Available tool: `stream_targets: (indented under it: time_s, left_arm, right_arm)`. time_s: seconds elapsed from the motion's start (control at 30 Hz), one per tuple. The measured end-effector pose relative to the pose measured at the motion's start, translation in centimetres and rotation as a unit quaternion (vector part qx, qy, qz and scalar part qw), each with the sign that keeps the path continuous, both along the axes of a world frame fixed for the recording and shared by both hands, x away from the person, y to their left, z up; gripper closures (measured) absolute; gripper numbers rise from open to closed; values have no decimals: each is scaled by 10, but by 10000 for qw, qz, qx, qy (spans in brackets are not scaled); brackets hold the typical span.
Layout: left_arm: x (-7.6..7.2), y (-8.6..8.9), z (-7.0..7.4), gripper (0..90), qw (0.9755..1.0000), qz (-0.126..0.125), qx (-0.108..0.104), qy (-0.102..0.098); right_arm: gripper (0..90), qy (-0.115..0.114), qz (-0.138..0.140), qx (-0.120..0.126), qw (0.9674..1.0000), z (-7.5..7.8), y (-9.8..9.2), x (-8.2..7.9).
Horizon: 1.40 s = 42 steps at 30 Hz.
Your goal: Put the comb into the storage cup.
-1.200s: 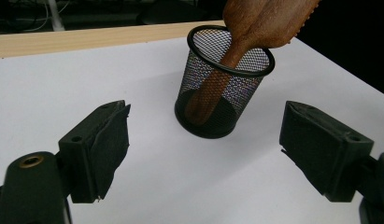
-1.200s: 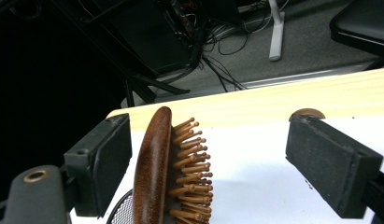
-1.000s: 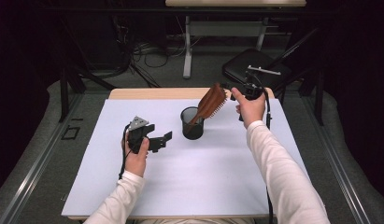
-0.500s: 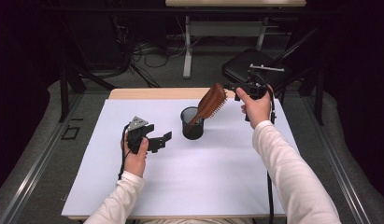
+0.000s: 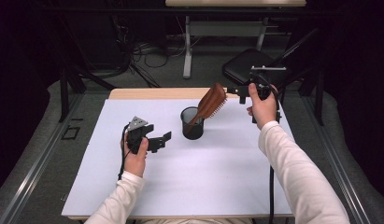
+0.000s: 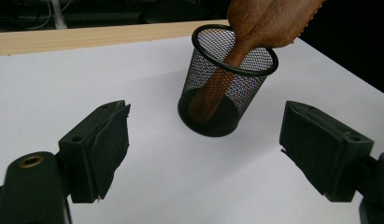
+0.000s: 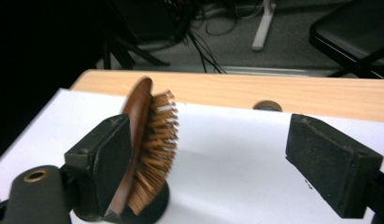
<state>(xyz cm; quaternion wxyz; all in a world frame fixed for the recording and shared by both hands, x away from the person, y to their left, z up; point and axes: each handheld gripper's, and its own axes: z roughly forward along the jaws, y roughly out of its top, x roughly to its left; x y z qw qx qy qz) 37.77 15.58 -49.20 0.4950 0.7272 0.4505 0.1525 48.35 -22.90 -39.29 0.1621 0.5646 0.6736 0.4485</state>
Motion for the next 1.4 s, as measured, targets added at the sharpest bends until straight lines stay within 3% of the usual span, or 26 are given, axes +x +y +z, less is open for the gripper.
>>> stream_targets:
  time_s: [0.43, 0.87, 1.4]
  left_arm:
    - [0, 1, 1, 158, 10000, 5, -24, -13]
    - [-1, 3, 1, 158, 9999, -130, 28, -73]
    - [-1, 9, 5, 158, 9995, -281, -31, -157]
  right_arm:
    - [144, 411, 51, -548, 9976, -9, -2, 1]
    - [140, 350, 72, -1158, 9926, -16, -10, -6]
    - [137, 489, 345, -1108, 9920, -31, -23, -21]
